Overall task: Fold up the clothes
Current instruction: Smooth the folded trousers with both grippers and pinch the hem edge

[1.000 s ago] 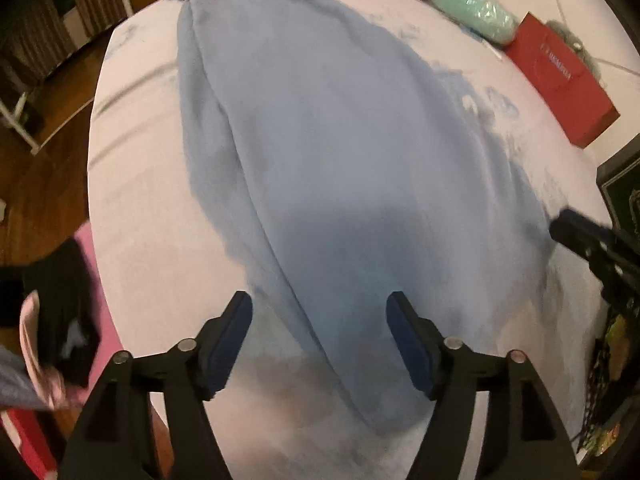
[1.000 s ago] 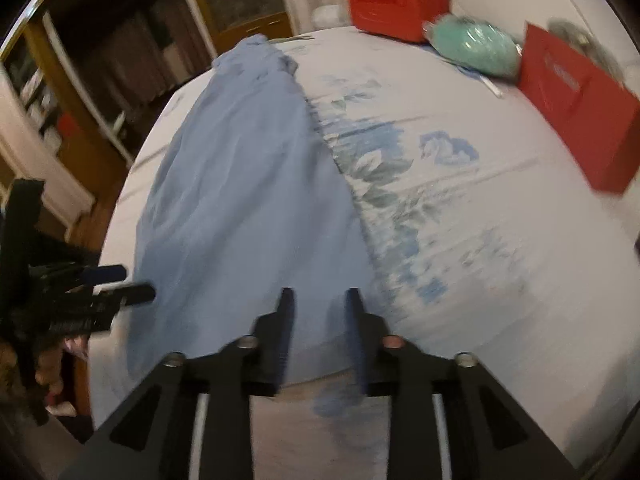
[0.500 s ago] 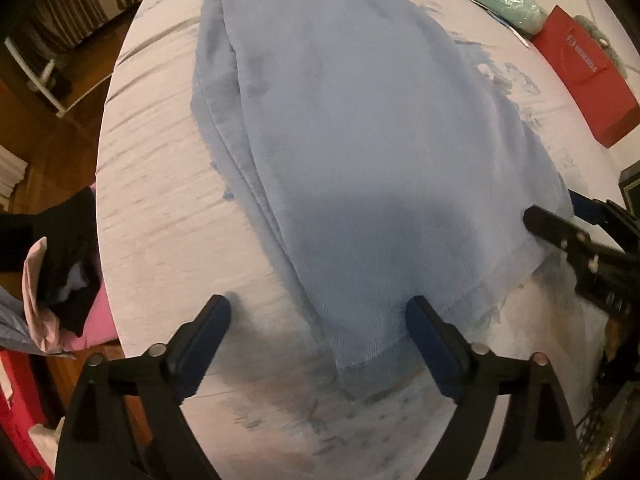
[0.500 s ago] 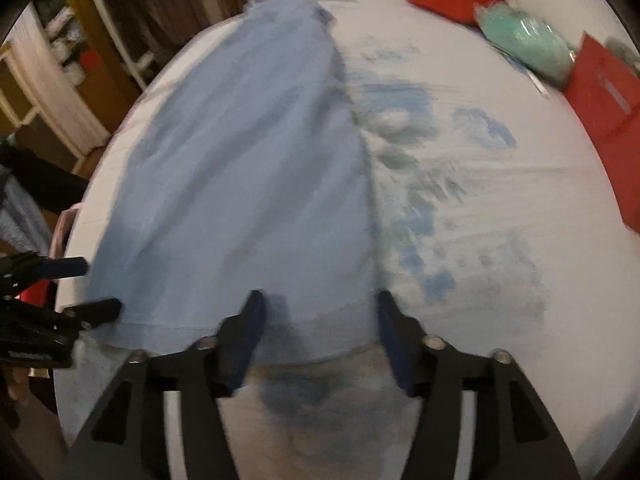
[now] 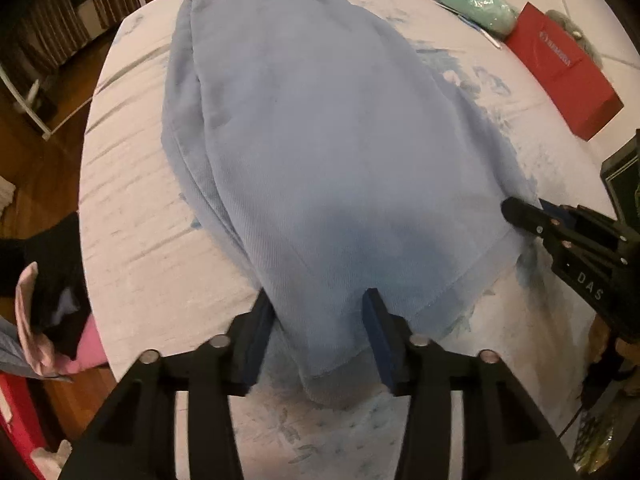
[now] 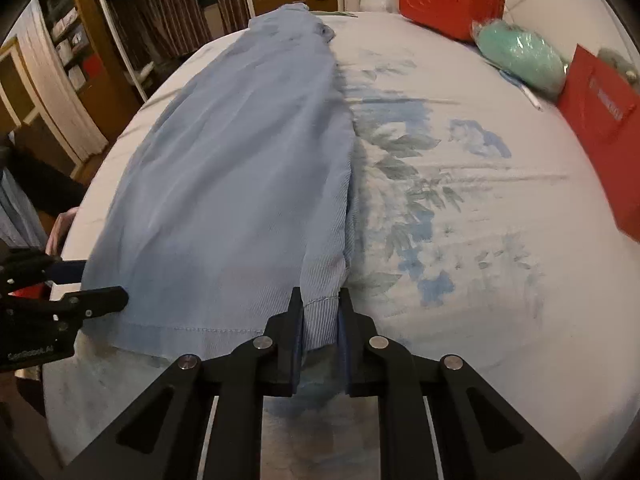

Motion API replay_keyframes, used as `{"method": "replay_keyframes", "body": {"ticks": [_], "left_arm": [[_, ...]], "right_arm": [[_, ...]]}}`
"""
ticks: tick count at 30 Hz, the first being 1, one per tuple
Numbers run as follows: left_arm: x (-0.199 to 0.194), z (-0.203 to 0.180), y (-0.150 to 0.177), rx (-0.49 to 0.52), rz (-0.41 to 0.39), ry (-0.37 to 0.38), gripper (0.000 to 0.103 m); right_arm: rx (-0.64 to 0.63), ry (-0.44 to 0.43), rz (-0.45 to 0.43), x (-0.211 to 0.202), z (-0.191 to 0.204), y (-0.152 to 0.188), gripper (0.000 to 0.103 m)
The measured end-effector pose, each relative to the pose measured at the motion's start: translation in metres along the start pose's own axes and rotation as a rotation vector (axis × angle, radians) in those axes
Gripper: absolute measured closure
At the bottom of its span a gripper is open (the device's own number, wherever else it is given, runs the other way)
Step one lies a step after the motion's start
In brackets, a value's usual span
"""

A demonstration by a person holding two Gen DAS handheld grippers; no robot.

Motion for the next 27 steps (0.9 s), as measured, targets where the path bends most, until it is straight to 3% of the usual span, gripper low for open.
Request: {"method": "replay_keyframes", "body": {"ticks": [2,4,13,18,19,20,22,24,26,27], "left_arm": [[-0.003,-0.003,0.006,0.007,-0.009,0.01,0.038],[-0.006,-0.006,0.013,0.019,-0.017,-0.004,0.036],[-0.023,0.01,0.044,-0.01,0.001,0.036,0.036],[-0.031,0.007,0.063,0.023,-0.019,-0.013,0.036],[-0.033,0.009,0.067,0.021,-0.02,-0.016,0.041],[-0.036,0.011,0.07,0.02,-0.021,-0.02,0.057],[-0.041,0.015,0.077,0.016,-0.023,-0.027,0.077],[-0.045,0.019,0.084,0.022,-0.025,-0.024,0.086],[-0.047,0.022,0.086,0.036,-0.03,-0.017,0.093],[-0.043,0.024,0.065,0.043,-0.031,-0.01,0.096]], "right_arm": [[0.006,-0.018,-0.002,0.0,-0.002,0.0,0.089],[-0.009,-0.015,0.0,0.001,0.0,0.0,0.089],[0.025,-0.009,-0.012,0.0,0.001,0.0,0.088],[0.02,-0.01,-0.011,0.002,0.002,-0.001,0.082],[0.014,-0.004,-0.007,0.002,0.003,-0.001,0.081],[0.007,0.003,-0.002,0.003,0.005,-0.001,0.081],[-0.006,0.016,0.008,0.004,0.008,-0.002,0.081],[-0.019,0.029,0.017,0.005,0.012,-0.002,0.082],[-0.032,0.042,0.027,0.007,0.015,-0.003,0.09],[-0.039,0.049,0.031,0.007,0.017,-0.003,0.091]]}}
Point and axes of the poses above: each gripper's, at about its wrist camera, not at the fingertips, and x roughly the way its jaws point, z to its left, y to its underside, the point moved 6 cm from there along x, roughly the way its jaws point, and after that the axes turned 10 degrees about -y, right-handed, at the moved point
